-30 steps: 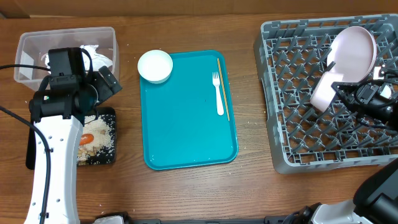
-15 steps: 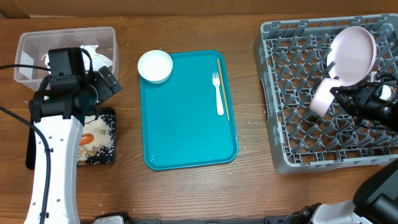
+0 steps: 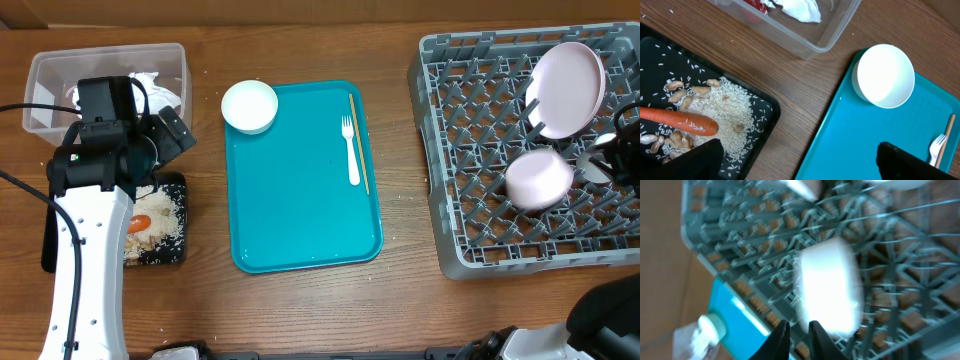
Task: Sort waste into correct bins and load items into the dishwasher rack
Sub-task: 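Carry the pink bowl to the rack and place it inverted, then return the right gripper to the tray and grasp the white bowl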
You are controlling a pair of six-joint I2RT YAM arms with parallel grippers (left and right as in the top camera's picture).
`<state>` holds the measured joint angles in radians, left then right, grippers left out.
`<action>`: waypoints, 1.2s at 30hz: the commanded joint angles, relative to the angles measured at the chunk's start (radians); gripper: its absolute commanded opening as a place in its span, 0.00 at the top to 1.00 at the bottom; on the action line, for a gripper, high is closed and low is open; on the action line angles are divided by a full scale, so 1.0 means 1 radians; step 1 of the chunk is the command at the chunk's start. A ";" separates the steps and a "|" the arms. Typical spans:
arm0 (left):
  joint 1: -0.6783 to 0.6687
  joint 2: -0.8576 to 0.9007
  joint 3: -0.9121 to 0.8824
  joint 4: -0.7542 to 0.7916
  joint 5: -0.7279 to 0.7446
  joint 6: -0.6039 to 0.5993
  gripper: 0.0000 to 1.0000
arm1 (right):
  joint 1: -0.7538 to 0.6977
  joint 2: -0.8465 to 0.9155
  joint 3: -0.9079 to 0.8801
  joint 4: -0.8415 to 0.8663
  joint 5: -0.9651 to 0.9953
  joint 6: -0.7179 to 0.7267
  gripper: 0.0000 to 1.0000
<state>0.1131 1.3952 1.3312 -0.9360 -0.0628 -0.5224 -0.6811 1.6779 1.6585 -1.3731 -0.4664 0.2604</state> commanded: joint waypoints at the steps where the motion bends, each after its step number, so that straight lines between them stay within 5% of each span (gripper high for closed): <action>1: 0.003 0.002 0.007 0.001 0.004 -0.009 0.00 | 0.019 -0.056 0.032 -0.013 0.100 0.047 0.84; 11: 0.003 0.002 0.007 0.000 0.004 -0.009 0.00 | 0.366 -0.071 0.031 -0.011 0.286 0.106 0.83; 13: 0.003 0.002 0.007 0.000 0.004 -0.009 0.00 | 0.467 -0.071 0.031 0.015 0.283 0.107 0.75; 14: 0.003 0.002 0.007 0.000 0.004 -0.009 0.00 | 0.521 -0.071 0.031 0.035 0.279 0.107 0.65; 15: 0.003 0.002 0.007 0.001 0.004 -0.009 0.00 | 0.628 -0.067 0.031 0.098 0.259 0.107 0.20; 17: 0.003 0.002 0.007 0.001 0.004 -0.009 0.00 | 0.751 -0.053 0.031 0.201 0.229 0.108 0.01; 21: 0.003 0.002 0.007 0.001 0.004 -0.009 0.00 | 0.991 0.047 0.031 0.494 0.222 0.198 0.02; 27: 0.003 0.002 0.007 0.000 0.004 -0.009 0.00 | 1.164 0.308 0.032 0.872 0.159 0.295 0.15; 36: 0.003 0.002 0.007 0.001 0.004 -0.009 0.00 | 1.295 0.555 0.032 1.174 0.151 0.425 0.19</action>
<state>0.1131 1.3956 1.3312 -0.9360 -0.0628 -0.5224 0.5945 2.1887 1.6794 -0.2501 -0.3111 0.6373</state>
